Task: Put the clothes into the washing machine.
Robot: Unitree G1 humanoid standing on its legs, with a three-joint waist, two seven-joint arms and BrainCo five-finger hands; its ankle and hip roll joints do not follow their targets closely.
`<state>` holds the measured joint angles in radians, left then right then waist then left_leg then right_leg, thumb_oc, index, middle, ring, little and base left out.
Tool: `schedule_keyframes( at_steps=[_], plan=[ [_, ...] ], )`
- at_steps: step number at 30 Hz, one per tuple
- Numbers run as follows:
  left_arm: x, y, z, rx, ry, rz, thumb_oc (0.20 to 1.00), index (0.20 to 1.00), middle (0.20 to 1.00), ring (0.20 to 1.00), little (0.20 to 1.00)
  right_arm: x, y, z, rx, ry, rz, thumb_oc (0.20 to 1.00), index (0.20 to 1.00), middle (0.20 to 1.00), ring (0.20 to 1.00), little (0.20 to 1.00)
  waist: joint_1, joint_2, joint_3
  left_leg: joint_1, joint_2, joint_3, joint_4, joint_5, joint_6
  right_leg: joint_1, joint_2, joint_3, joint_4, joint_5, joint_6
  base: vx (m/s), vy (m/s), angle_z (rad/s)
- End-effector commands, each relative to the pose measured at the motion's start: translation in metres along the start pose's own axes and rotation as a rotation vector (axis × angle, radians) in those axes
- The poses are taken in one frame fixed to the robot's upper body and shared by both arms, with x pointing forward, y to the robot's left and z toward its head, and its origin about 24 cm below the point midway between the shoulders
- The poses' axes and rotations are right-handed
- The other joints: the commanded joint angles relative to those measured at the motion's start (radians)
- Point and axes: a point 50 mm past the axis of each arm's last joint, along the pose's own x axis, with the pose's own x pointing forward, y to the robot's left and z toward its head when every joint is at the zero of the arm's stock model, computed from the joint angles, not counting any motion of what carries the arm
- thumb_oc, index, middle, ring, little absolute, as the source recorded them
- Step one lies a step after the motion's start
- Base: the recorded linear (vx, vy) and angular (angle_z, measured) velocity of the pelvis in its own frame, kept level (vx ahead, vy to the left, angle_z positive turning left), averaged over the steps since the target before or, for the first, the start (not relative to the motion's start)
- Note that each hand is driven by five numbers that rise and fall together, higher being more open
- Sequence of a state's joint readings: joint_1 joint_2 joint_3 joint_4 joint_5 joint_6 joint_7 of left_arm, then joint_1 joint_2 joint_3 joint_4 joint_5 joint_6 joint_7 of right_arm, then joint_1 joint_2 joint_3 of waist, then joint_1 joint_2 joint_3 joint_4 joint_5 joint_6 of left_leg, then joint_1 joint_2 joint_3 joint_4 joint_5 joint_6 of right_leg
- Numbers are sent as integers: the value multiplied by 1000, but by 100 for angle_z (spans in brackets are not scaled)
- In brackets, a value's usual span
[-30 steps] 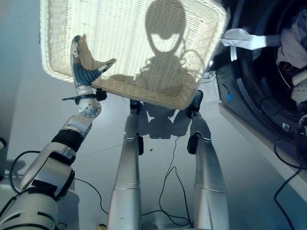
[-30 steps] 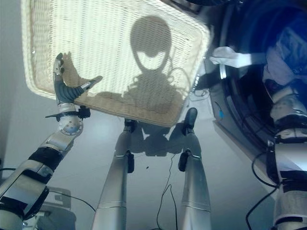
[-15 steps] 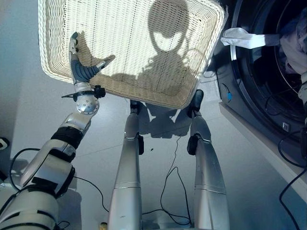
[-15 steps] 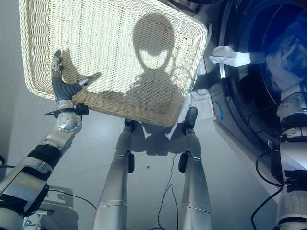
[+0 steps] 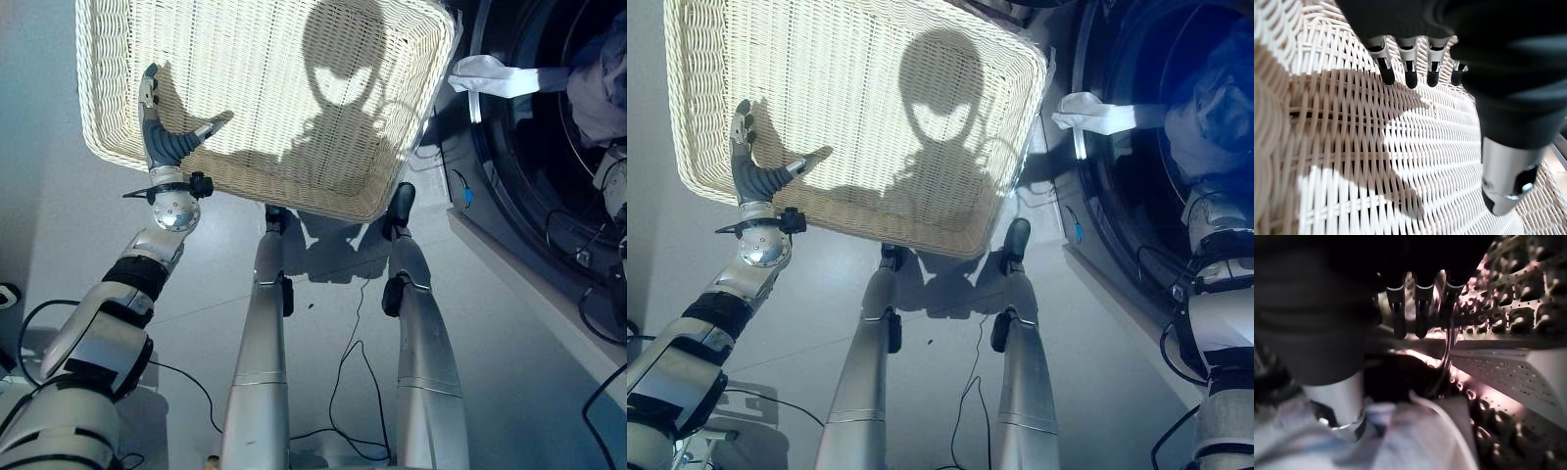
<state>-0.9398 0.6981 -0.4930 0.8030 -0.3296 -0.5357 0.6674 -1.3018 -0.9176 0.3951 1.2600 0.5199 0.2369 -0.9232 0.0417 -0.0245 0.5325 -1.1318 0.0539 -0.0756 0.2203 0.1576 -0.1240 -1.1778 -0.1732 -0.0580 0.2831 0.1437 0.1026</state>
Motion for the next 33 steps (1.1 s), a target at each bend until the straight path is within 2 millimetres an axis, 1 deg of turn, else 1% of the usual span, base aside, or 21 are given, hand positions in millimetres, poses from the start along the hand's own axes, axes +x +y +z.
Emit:
schedule_keyframes(
  at_steps=[1,4,7,8,9,11,12,13,16,21,22,24,25,28,30,31,33],
  plan=[
    [9,5,11,-66,-41,58,1000,1000,1000,1000,1000,23,-32,17,-145,-133,-145,1000,1000,1000,1000,1000,-7,58,-12,0,-67,-11,32,-67,56,15,86,-89,32,-19,29,0,0,0],
    [10,5,13,-67,-47,59,1000,1000,1000,1000,1000,16,-28,28,-171,-227,-177,1000,1000,1000,1000,1000,-5,60,-12,-3,-66,-7,33,-68,58,11,84,-91,35,-20,31,0,0,0],
    [10,4,14,-73,-49,60,1000,1000,1000,1000,1000,7,-25,40,-142,-317,-212,1000,1000,1000,1000,1000,-7,62,-12,-10,-67,-5,41,-72,60,3,82,-90,44,-24,31,0,0,0],
    [10,4,14,-73,-49,60,1000,1000,1000,1000,1000,7,-25,40,-142,-317,-212,1000,1000,1000,1000,1000,-7,62,-12,-10,-67,-5,41,-72,60,3,82,-90,44,-24,31,0,0,0],
    [8,2,13,-75,-46,59,1000,1000,1000,1000,1000,2,-21,42,-115,-351,-216,1000,1000,1000,1000,1000,-10,63,-12,-10,-67,-3,42,-74,60,0,82,-89,49,-27,32,0,0,0],
    [6,0,12,-76,-45,58,1000,1000,1000,1000,1000,-1,-20,44,-91,-379,-222,1000,1000,1000,1000,1000,-10,64,-12,-12,-67,-3,44,-75,61,-2,82,-88,52,-28,32,0,0,0],
    [3,-1,12,-78,-44,58,1000,1000,1000,1000,1000,-9,-15,48,-48,-425,-211,1000,1000,1000,1000,1000,-13,63,-12,-15,-67,-1,47,-77,60,-7,81,-87,54,-28,34,0,0,0],
    [3,-2,12,-78,-44,59,1000,1000,1000,1000,1000,-11,-14,49,-39,-432,-210,1000,1000,1000,1000,1000,-14,63,-12,-16,-67,-1,46,-77,60,-7,81,-87,53,-28,34,0,0,0],
    [-2,-6,11,-84,-42,60,1000,1000,1000,1000,1000,-26,-5,52,23,-512,-157,1000,1000,1000,1000,1000,-21,62,-12,-19,-68,3,47,-79,59,-13,81,-85,52,-29,34,0,0,0],
    [-11,-11,9,-90,-41,62,1000,1000,1000,1000,1000,-48,10,44,32,-623,-69,1000,1000,1000,1000,1000,-30,61,-12,-21,-68,11,47,-79,59,-20,82,-80,57,-32,32,0,0,0],
    [-13,-13,9,-91,-41,63,1000,1000,1000,1000,1000,-55,13,42,36,-641,-49,1000,1000,1000,1000,1000,-32,61,-12,-20,-68,14,46,-79,60,-21,82,-80,58,-33,32,0,0,0],
    [-16,-14,8,-92,-42,65,1000,1000,1000,1000,1000,-64,17,36,33,-672,-11,1000,1000,1000,1000,1000,-37,60,-12,-21,-66,19,49,-80,59,-23,81,-78,61,-34,32,0,0,0],
    [-18,-15,7,-94,-42,66,1000,1000,1000,1000,1000,-71,20,29,24,-694,20,1000,1000,1000,1000,1000,-41,60,-12,-20,-66,23,50,-80,60,-23,81,-77,62,-35,33,0,0,0],
    [-23,-18,6,-95,-40,67,1000,1000,1000,1000,1000,-83,25,17,15,-740,57,1000,1000,1000,1000,1000,-46,60,-12,-22,-66,29,51,-79,61,-30,81,-73,67,-33,33,0,0,0],
    [-24,-19,6,-95,-38,67,1000,1000,1000,1000,1000,-86,27,15,10,-758,63,1000,1000,1000,1000,1000,-47,61,-12,-22,-66,32,51,-78,62,-31,80,-72,69,-33,33,0,0,0],
    [-28,-21,5,-98,-34,69,1000,1000,1000,1000,1000,-94,29,10,10,-794,69,1000,1000,1000,1000,1000,-51,63,-12,-22,-64,36,50,-77,62,-35,81,-68,72,-31,34,0,0,0],
    [-30,-21,3,-99,-30,68,1000,1000,1000,1000,1000,-99,30,6,14,-813,76,1000,1000,1000,1000,1000,-52,63,-12,-21,-64,38,52,-77,63,-35,82,-66,75,-31,35,0,0,0]
  ],
)
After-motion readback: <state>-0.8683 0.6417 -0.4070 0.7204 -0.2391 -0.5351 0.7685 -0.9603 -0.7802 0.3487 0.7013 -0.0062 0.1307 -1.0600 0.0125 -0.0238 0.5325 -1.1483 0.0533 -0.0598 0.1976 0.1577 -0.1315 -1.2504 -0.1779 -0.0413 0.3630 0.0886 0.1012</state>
